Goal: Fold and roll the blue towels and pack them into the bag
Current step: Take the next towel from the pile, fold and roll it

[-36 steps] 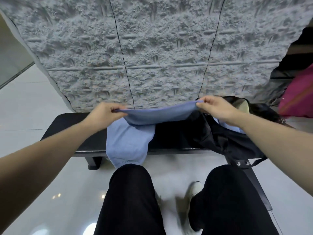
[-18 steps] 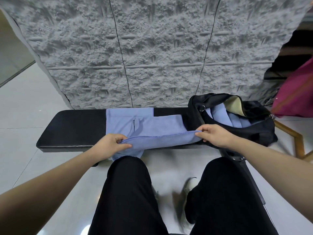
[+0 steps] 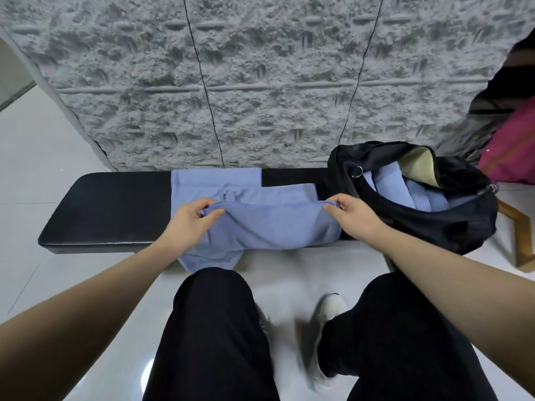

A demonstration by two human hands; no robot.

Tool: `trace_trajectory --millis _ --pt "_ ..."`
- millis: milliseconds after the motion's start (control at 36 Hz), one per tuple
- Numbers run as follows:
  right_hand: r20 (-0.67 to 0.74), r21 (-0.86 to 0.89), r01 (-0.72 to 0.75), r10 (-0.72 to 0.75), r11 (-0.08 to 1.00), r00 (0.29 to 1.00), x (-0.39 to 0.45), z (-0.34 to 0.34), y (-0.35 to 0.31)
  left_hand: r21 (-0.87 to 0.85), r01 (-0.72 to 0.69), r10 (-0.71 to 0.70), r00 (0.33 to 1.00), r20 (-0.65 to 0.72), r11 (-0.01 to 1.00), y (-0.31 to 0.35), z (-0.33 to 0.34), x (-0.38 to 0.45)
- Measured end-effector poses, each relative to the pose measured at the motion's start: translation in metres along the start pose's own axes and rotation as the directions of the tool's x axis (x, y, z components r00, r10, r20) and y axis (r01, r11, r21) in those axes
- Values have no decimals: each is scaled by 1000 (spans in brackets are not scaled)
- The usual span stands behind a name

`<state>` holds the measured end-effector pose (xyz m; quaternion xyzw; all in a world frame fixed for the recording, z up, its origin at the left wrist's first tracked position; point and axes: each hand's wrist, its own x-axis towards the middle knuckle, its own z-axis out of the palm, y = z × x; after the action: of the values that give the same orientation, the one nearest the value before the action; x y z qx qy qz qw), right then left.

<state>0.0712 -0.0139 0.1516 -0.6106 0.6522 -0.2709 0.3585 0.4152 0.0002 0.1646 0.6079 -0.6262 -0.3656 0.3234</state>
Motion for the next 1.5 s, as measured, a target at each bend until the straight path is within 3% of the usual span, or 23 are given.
trace_trajectory --millis 250,389,722,944,1083,1194,1278,1361,1500 --pt "-129 65 -102 110 993 986 68 26 -3 -46 74 -80 982 -171 996 -19 16 57" --pt "-103 -9 -162 160 987 982 105 36 2 -33 118 -123 971 -206 992 -34 23 85" --pt "-63 -114 -215 209 970 976 145 59 19 25 77 -75 994 -83 997 -63 31 116" --pt "-89 -302 -246 229 921 969 152 59 22 139 42 -49 998 49 989 -78 32 129" --pt "-111 -310 -21 -15 951 994 143 75 11 271 -162 126 981 147 949 -86 33 125" --pt "65 -307 219 -209 926 976 139 99 -3 303 -292 224 944 242 907 -88 31 116" --pt "202 -251 365 -321 896 925 139 120 -12 322 -295 212 940 268 900 -92 28 111" --pt "313 -205 423 -350 883 883 139 138 -21 293 -274 199 945 261 916 -93 28 108" --pt "372 -286 507 -394 813 841 141 158 -31 276 -287 183 920 347 918 -92 23 108"
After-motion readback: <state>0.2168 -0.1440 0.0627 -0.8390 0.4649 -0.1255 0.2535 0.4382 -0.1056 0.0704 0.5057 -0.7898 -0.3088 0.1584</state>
